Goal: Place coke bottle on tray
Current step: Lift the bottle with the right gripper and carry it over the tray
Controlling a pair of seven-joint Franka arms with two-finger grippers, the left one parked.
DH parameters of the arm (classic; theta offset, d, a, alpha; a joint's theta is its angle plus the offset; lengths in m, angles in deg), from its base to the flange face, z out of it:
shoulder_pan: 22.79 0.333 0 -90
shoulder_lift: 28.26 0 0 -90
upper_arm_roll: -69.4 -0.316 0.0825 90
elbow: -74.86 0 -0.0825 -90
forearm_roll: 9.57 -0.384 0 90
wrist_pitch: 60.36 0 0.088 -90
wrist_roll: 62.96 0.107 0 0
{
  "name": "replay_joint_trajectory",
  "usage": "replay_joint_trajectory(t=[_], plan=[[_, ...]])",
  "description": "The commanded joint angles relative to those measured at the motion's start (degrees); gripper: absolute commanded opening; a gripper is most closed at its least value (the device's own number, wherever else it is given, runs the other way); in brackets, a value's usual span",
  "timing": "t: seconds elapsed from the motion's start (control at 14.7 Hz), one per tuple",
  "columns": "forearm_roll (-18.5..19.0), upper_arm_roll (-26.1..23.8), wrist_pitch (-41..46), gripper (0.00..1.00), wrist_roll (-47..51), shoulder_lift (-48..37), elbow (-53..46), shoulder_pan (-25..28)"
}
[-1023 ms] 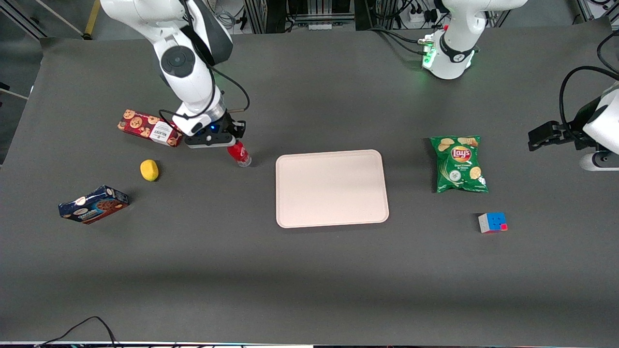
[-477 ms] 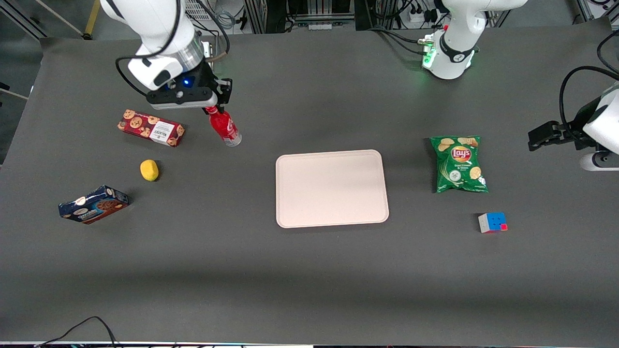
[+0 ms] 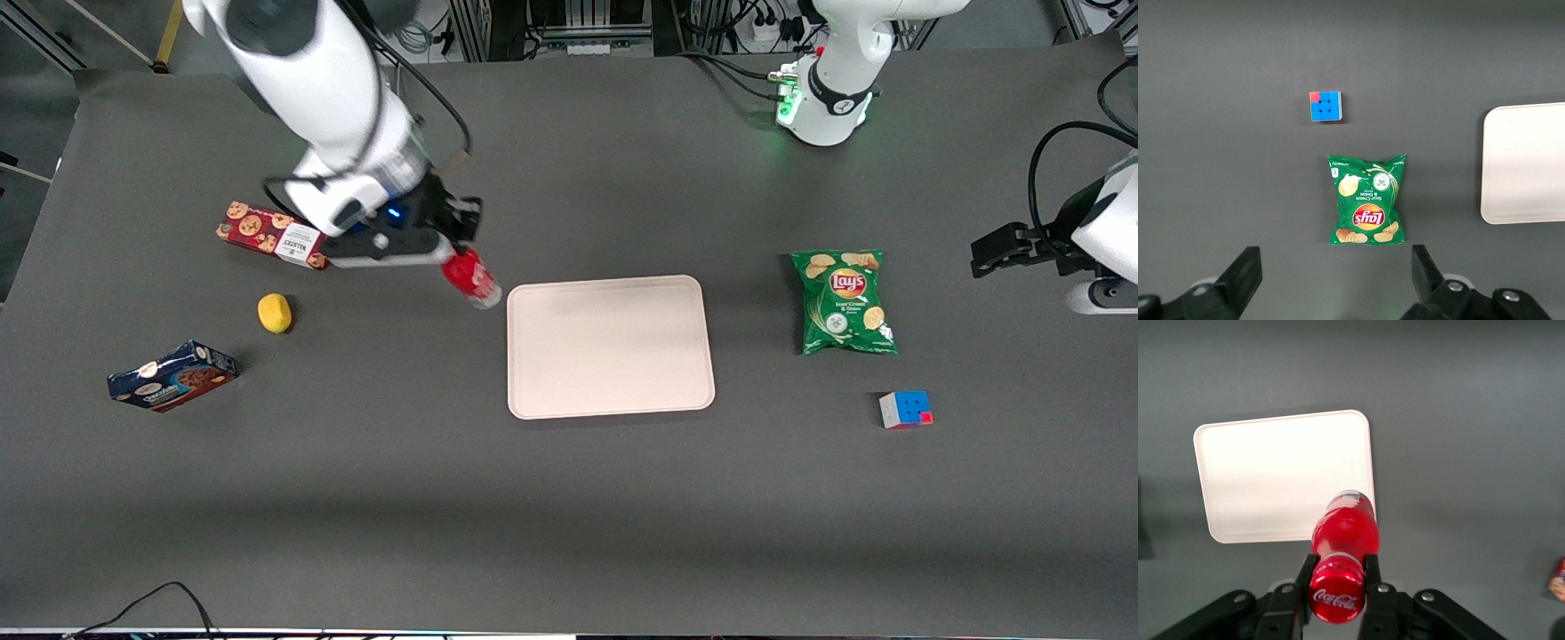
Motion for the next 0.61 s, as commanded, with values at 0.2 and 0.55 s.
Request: replay_joint_trajectory(t=[0.2,0.55], plan=[[12.65,0.33,-2.81,0.0,7.83,17.85,-9.55,6.96],[15.57,0.42,-7.9,0.0,11.09,23.84,-8.59,8.37]])
